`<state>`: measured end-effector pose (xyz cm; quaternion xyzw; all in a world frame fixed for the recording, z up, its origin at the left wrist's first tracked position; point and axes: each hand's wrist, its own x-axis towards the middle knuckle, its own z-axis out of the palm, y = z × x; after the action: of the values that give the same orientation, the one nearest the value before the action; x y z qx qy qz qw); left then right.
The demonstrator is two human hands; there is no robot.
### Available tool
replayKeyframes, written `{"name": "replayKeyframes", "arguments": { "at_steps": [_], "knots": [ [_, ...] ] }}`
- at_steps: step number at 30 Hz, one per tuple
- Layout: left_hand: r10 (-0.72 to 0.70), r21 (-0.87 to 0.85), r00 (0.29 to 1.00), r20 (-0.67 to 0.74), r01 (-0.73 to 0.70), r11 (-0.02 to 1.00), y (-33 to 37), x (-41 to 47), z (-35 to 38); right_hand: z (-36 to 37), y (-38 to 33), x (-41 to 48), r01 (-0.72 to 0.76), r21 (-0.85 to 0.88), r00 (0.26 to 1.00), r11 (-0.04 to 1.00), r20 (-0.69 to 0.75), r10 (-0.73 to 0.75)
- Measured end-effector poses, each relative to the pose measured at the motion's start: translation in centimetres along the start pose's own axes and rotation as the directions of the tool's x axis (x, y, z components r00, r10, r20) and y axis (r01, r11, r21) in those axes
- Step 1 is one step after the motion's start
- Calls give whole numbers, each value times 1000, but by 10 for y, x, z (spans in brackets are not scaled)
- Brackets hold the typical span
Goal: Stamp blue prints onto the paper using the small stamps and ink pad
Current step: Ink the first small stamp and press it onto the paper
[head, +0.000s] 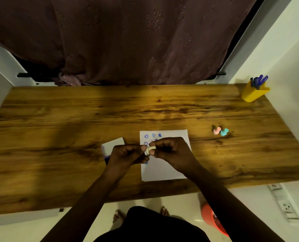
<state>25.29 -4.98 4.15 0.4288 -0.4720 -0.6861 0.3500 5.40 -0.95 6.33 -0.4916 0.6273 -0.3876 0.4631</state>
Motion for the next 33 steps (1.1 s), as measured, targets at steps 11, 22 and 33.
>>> {"name": "replayKeyframes", "arguments": {
  "at_steps": [11, 22, 33],
  "knots": [
    [26, 31, 999, 21, -26, 999, -1, 2, 3, -7, 4, 0, -31, 39, 999, 999, 46, 29],
    [-60, 105, 988, -143, 75, 992, -10, 20, 34, -39, 23, -8, -9, -127, 969, 992, -247, -22],
    [-93, 117, 995, -45, 98, 988, -18, 38, 91, -130, 75, -44, -111, -483, 863, 868, -481, -157]
  ]
}}
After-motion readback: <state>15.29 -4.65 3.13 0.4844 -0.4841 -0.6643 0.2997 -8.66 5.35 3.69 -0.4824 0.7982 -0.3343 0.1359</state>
